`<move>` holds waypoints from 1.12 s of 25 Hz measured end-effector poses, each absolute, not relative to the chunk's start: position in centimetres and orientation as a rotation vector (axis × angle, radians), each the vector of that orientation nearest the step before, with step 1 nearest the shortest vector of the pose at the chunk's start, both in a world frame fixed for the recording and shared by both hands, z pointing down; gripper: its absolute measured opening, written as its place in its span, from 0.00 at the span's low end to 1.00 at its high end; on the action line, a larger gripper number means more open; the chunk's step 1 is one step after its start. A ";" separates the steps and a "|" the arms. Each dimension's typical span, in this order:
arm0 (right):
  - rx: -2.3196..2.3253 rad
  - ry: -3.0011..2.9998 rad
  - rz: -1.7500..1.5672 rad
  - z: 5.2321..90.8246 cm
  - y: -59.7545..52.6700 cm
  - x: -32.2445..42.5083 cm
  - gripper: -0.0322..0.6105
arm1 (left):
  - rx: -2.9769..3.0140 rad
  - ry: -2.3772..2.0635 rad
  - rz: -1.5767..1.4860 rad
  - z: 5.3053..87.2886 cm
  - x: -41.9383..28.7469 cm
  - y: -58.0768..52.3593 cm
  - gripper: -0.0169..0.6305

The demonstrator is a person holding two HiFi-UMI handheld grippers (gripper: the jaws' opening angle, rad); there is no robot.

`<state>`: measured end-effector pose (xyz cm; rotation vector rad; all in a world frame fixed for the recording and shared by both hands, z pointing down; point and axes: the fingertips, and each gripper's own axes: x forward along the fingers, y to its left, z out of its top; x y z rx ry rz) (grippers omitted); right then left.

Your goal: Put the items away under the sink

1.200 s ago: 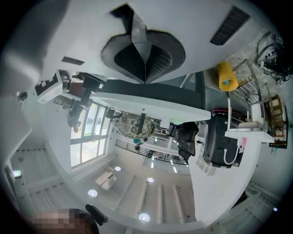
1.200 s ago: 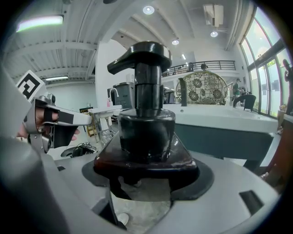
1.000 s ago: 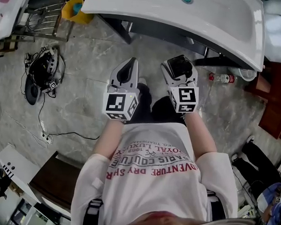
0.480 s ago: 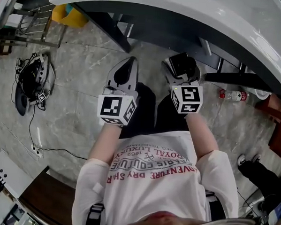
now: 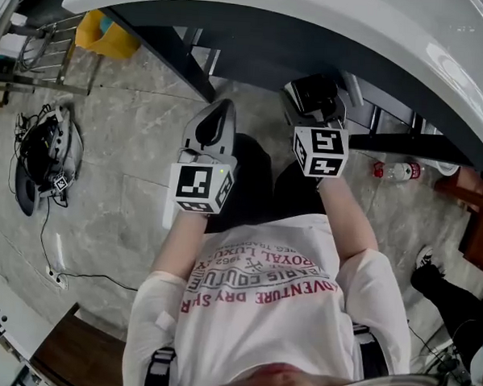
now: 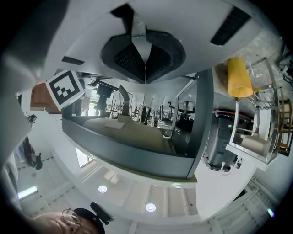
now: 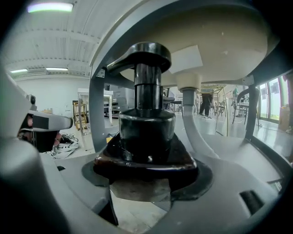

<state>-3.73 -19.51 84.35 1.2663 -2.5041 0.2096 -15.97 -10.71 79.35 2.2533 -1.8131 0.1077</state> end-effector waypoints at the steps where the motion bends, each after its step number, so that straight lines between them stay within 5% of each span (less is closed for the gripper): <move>1: 1.274 -2.499 0.207 84.3 -20.2 -3.9 0.63 | 2.259 -1.813 0.112 79.4 -16.2 -11.0 0.06; 28: 1.415 -2.268 0.236 86.9 -30.1 -7.9 0.64 | 2.248 -1.723 0.100 82.1 -21.2 -14.9 0.06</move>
